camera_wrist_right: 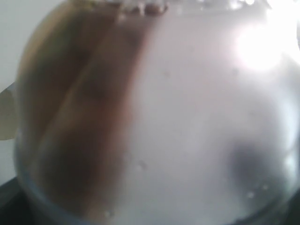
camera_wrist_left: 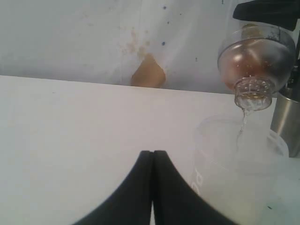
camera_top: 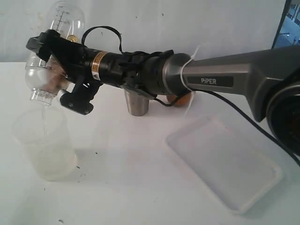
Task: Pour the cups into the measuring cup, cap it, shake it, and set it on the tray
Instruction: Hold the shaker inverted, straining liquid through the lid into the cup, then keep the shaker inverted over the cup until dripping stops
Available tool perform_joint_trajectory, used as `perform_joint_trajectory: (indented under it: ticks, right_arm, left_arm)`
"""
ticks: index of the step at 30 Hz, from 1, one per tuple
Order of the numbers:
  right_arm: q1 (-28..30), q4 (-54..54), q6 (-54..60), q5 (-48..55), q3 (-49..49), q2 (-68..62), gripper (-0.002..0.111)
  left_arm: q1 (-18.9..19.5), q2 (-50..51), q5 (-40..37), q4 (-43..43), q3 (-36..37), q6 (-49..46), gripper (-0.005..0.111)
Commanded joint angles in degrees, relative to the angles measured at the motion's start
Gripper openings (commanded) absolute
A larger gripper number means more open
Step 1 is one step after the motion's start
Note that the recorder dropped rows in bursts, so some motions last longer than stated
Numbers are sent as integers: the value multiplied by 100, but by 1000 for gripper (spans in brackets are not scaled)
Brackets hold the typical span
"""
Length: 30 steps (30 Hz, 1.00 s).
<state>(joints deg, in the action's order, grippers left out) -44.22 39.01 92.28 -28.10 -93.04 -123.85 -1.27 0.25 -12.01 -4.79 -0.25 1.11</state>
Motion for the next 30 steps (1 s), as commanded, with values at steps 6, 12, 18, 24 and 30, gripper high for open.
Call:
perform_joint_trajectory:
  ticks: [6, 12, 18, 24, 30]
  right_arm:
    - [-110, 19, 104, -164, -99, 210, 0]
    - [-154, 38, 503, 163, -112, 210, 0]
    - [-154, 38, 516, 153, -112, 210, 0]
    - [-154, 63, 541, 153, -112, 210, 0]
    - [-154, 61, 632, 153, -112, 210, 0]
  left_arm:
    - [-6, -25, 57, 19, 25, 14, 0]
    - [-6, -25, 57, 19, 25, 14, 0]
    - [-6, -25, 57, 19, 25, 14, 0]
    - [-6, -25, 57, 19, 25, 14, 0]
    - [-6, -25, 57, 19, 25, 14, 0]
